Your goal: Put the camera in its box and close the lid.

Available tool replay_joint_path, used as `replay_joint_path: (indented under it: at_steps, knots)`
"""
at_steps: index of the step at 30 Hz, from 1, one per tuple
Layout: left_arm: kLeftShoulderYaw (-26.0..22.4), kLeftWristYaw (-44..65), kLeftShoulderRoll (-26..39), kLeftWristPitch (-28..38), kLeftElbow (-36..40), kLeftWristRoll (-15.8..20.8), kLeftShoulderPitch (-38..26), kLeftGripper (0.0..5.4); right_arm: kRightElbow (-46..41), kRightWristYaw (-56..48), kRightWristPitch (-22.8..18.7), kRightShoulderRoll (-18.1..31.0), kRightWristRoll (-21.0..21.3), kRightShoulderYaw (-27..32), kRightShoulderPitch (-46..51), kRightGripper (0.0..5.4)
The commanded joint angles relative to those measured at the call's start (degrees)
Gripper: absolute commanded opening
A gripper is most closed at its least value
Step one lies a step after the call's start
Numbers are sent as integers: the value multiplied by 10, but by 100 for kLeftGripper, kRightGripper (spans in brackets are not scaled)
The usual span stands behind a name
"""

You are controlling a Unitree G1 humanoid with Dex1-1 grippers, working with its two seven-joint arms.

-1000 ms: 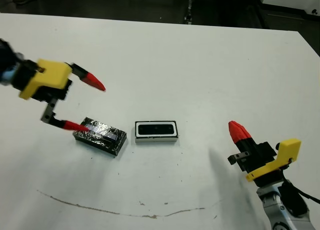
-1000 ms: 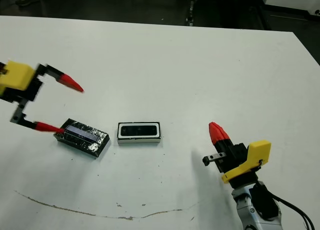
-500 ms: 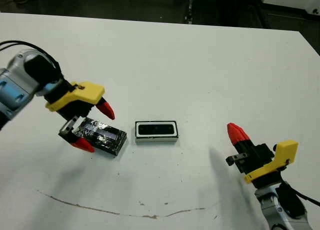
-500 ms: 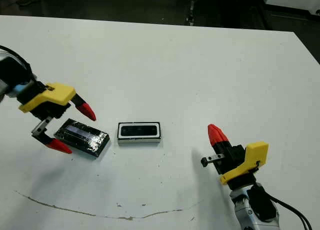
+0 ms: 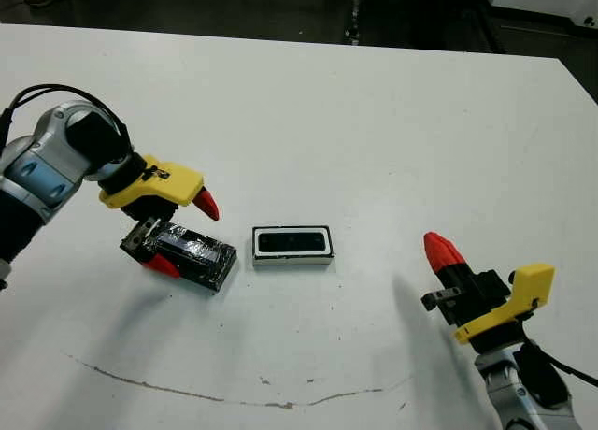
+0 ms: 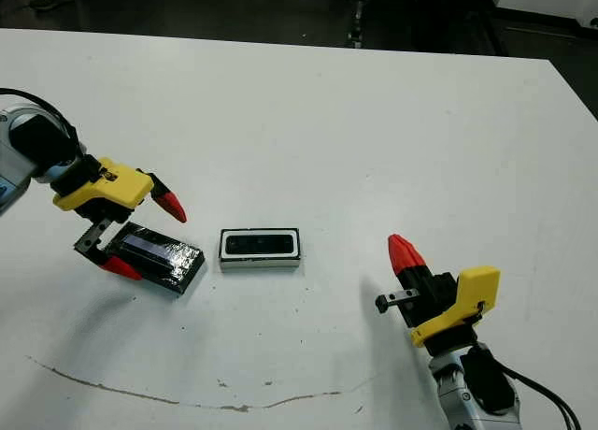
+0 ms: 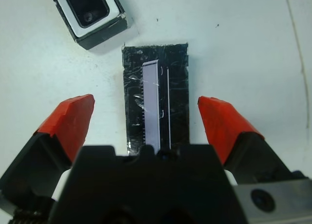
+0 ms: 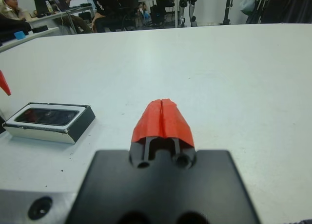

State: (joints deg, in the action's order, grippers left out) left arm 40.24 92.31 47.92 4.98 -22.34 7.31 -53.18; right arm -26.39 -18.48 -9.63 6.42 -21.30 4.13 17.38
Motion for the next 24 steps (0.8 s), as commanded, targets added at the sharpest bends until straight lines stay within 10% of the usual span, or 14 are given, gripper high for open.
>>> replay_joint_path:
  at_steps: [1,24]
  knots:
    - [-3,2,-7,12,-12,-12,9,540,5,1,15,4,7,1,8,2]
    - [-4,2,-13,27,-35,-41,31,540,-1,5,13,7,2,3,11,2]
